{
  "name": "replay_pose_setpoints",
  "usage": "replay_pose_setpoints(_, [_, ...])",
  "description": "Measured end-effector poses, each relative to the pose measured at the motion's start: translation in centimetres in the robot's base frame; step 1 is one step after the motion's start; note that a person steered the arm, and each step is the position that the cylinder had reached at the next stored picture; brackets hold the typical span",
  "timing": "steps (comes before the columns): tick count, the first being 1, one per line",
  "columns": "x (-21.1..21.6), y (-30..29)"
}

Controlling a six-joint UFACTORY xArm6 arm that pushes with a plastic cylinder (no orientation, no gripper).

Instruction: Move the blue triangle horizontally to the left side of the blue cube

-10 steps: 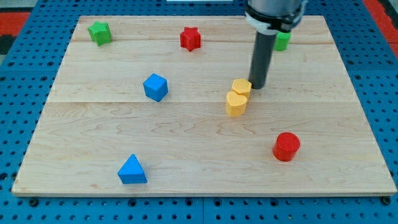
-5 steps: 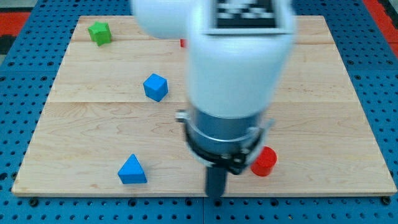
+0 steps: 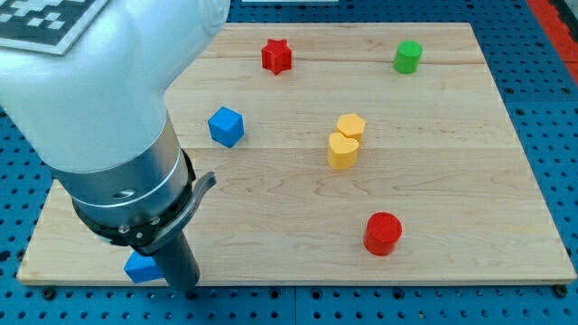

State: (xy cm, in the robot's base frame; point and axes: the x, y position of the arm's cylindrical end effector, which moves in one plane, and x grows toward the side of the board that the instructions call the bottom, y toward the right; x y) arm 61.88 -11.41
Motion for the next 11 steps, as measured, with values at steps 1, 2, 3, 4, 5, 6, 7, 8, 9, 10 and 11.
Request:
replay_pose_setpoints(1, [-0.1,-4.9])
replay_pose_setpoints(2, [-0.2,-9.6])
replay_pose_setpoints(3, [-1.4,-12.1])
replay_pose_setpoints(4, [-7.2,-12.6])
replay_pose_setpoints(5, [-13.4,-14.8])
replay_pose_setpoints(6, [-12.8,-14.7])
replay_pose_setpoints(7, [-12.5,-19.0])
replay_pose_setpoints(8, [-15.7,-16.3])
replay_pose_setpoints(9, [-20.7,-15.9])
replay_pose_setpoints(10, [-21.9,-16.0])
replay_pose_setpoints(11, [-21.7,-18.3])
